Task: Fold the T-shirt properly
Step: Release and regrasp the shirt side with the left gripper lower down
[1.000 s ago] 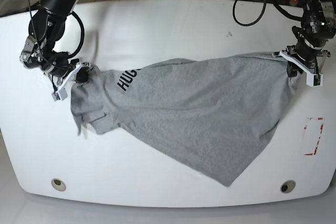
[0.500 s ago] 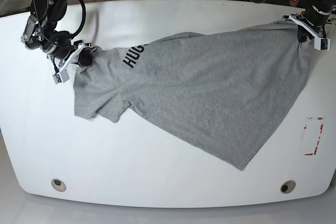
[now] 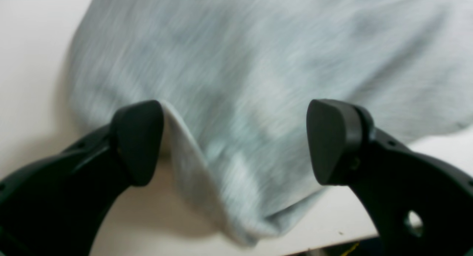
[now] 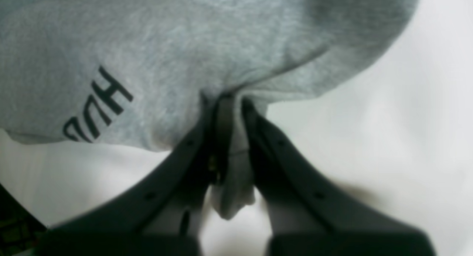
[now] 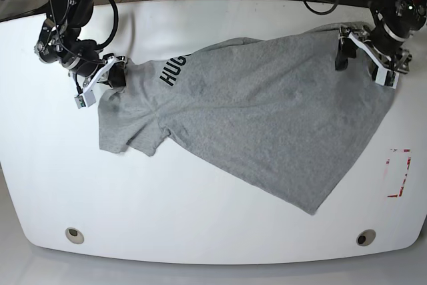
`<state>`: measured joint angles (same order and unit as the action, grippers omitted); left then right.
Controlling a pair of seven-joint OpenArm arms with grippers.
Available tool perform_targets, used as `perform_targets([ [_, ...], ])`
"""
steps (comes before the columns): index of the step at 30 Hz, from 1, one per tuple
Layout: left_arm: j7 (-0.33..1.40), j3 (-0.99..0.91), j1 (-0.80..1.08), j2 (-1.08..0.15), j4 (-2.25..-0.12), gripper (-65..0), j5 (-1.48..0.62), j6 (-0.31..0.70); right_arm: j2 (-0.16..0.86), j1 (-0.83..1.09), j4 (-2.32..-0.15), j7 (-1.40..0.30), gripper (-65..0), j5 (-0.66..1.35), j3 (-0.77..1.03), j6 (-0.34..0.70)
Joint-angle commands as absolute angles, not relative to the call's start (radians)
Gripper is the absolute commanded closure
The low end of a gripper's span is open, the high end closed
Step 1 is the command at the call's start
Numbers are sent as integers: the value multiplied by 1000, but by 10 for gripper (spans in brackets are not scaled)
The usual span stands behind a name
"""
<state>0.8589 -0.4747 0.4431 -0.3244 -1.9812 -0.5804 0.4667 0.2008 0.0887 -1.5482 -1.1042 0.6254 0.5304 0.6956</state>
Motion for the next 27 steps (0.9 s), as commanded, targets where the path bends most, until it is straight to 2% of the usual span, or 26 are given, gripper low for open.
perform_targets([
  [1,915,-518,369,-364,-1997,-537,-613,507,208,59,-1563,-1087,0,644,535,698],
  [7,1118,-515,87,-361,-1954,-528,-573,512,197,48,-1566,-1086,0,642,539,698],
  [12,1132,-466,-117,-332,-1801,-528,-427,512,171,42,-1564,-1086,0,642,541,698],
  [17,1013,-386,-288,-329,-1529,-528,-239,536,170,42,-1567,-1084,0,644,541,698],
  [22,842,-367,-386,-352,-1260,-528,-150,625,168,47,-1566,-1084,0,644,541,698],
  [27,723,-367,-484,-360,-1044,-528,-104,633,168,48,-1566,-1084,0,644,541,698],
])
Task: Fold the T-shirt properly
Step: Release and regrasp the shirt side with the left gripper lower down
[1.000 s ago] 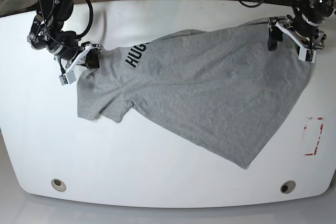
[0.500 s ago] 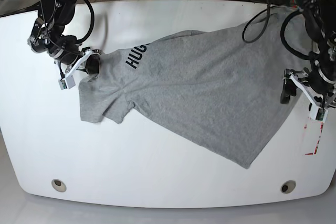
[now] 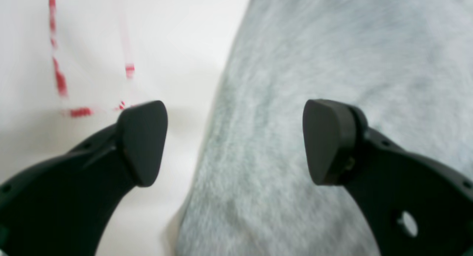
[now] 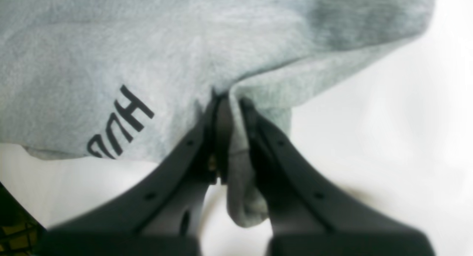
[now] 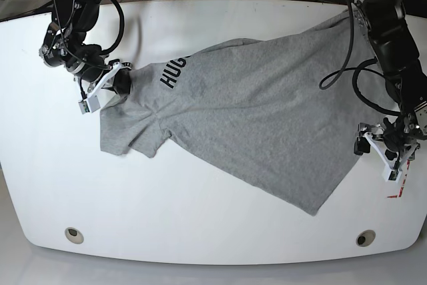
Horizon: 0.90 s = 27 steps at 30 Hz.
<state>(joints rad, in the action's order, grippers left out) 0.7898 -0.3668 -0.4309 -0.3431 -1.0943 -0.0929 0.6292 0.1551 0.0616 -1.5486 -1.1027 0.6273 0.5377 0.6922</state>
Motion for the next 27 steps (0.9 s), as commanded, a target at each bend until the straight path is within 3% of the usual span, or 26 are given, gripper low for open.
perform_targets([
  [1,694,-367,-499,-371,-995,-528,-97,633,168,48,-1566,-1084,0,644,541,698],
  [10,481,-320,-622,-406,-608,-528,-101,642,168,48,-1567,-1084,0,644,541,698],
  [27,456,-252,-570,-352,-522,-525,-99,647,168,48,-1567,-1084,0,651,542,698],
])
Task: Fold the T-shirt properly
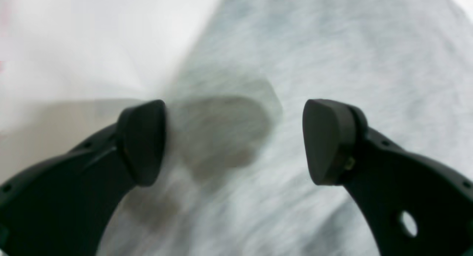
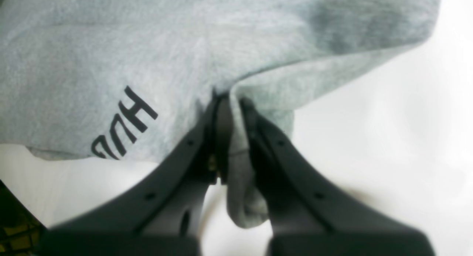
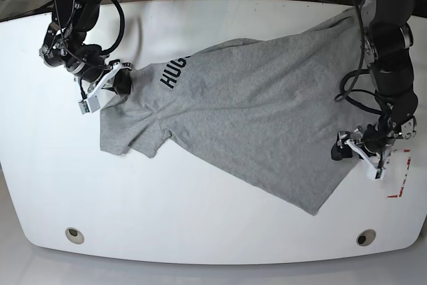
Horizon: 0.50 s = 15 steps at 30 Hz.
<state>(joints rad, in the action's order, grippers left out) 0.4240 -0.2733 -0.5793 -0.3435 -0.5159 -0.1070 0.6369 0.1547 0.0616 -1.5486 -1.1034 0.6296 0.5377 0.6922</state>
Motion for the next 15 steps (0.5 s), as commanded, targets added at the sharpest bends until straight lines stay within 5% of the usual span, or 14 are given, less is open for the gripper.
perform_targets([
  [1,458,-243,-559,-352,-524,-524,-101,647,168,48,-1567,-1084,0,651,542,698],
  [5,458,-262,-495,-357,-526,-411,-102,647,168,48,-1567,-1084,0,651,542,698],
  [11,456,-378,-369,-380,-602,-21,-101,645,168,48,-1567,-1084,0,645,542,698],
  [15,513,-426,-263,-378,-746,0,-101,645,150,48,-1567,-1084,0,644,539,698],
])
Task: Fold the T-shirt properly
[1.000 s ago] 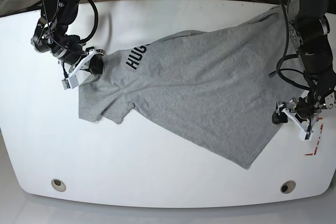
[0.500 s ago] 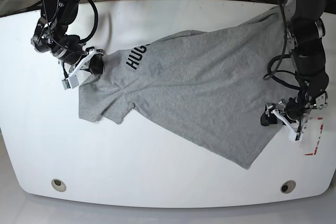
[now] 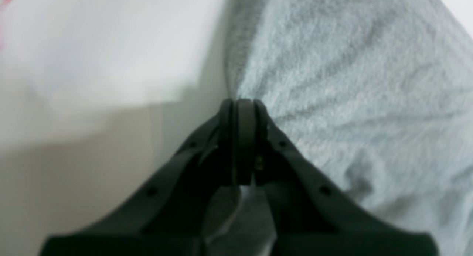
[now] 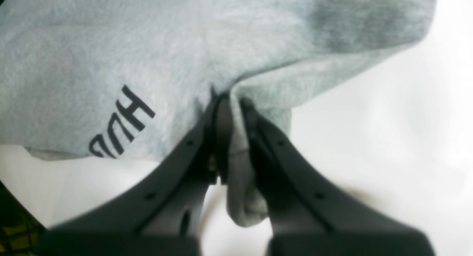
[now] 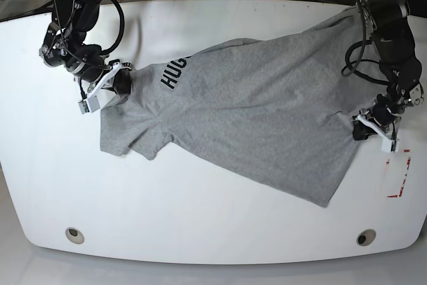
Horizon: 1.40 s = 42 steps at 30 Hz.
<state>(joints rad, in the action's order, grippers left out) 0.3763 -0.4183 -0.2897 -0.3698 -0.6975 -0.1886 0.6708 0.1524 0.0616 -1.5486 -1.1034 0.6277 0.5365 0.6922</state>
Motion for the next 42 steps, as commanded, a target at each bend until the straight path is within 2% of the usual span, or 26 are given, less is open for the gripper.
perform_targets([
  [1,533,-435,-243,-378,-785,0,-101,645,147,48,-1567,-1084,0,642,541,698],
  [8,697,-496,-21,-338,-1127,0,-101,647,142,47,-1567,-1084,0,642,535,698],
  [12,725,-539,88,-306,-1299,0,-101,647,142,47,-1567,-1084,0,642,533,698],
  [13,730,-545,107,-297,-1336,-18,-101,647,142,47,-1567,-1084,0,642,533,698],
  [15,730,-542,114,-289,-1362,-81,-101,647,142,45,-1567,-1084,0,642,533,698],
  [21,730,-536,48,-286,-1360,-451,-101,647,142,44,-1564,-1084,0,642,532,698],
  [24,730,-536,-18,-288,-1319,-581,-99,645,142,44,-1566,-1084,0,642,532,698],
  [25,730,-536,-39,-289,-1285,-596,-99,645,142,42,-1566,-1084,0,642,532,698],
  [33,731,-535,-209,-325,-1046,-599,-105,667,142,42,-1567,-1084,0,642,532,698],
  [35,746,-535,-220,-334,-1044,-599,-133,698,140,42,-1567,-1084,0,645,532,698],
  [39,858,-536,-248,-371,-1047,-597,-213,698,140,42,-1567,-1084,0,647,532,698],
  [42,872,-538,-274,-387,-1043,-597,-268,698,140,42,-1566,-1084,0,647,532,698],
])
